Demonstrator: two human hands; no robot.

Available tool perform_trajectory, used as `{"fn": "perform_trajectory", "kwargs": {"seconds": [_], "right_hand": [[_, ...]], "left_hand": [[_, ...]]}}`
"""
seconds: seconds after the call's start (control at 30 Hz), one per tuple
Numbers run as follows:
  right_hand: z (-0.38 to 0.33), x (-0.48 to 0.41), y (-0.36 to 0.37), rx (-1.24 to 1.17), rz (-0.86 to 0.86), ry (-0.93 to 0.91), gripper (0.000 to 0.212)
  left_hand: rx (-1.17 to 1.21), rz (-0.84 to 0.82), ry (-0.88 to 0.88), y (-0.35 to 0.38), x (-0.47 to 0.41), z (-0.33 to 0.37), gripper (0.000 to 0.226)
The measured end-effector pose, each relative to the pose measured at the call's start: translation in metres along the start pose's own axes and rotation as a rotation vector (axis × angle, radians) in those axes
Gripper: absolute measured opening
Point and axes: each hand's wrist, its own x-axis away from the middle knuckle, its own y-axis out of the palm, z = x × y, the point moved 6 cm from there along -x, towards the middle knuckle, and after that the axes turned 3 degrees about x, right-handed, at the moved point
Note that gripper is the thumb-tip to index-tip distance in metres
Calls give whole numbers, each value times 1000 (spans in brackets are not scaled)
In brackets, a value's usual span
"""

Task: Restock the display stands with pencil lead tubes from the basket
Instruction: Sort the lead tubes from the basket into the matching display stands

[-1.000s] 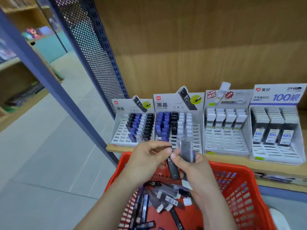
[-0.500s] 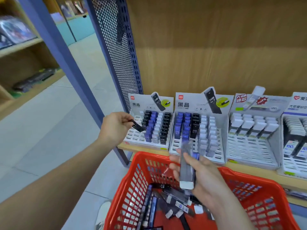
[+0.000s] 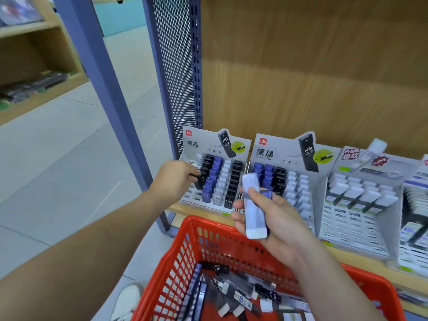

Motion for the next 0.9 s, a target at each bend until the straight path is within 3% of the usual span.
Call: {"fn": "perform_trajectory", "kwargs": {"seconds": [0.1,0.2,0.4,0.47,0.57,0.63,0.77,0.9], "right_hand": [[-4,-2,1,42,-1,-11,21],[-2,-4,-4,13,14,-10,24],[7,-4,-5,-118,-59,10,31],[6,-3,-9,-202,-61,17,30],[-1,-5,-13,-376,-14,-9,18],[-7,-6,-13,-472,20,-50,21],[-18,-3,-9,-464,22,-159,17],[-28,16,-13,-288,40,-216,19]], "left_hand": [[-34,-36,63,10,-3,2,30],[-35,-19,2,20,-3,-1,37],[6,79,-94,13,-4,2,11],[179,118,-166,9,3,8,11],[752,161,-403,11,28,29,13],[877,61,-419,17,44,57,15],[1030,-369,-333,30,79,124,20],[1131,-394,-331,27,98,143,28]]}}
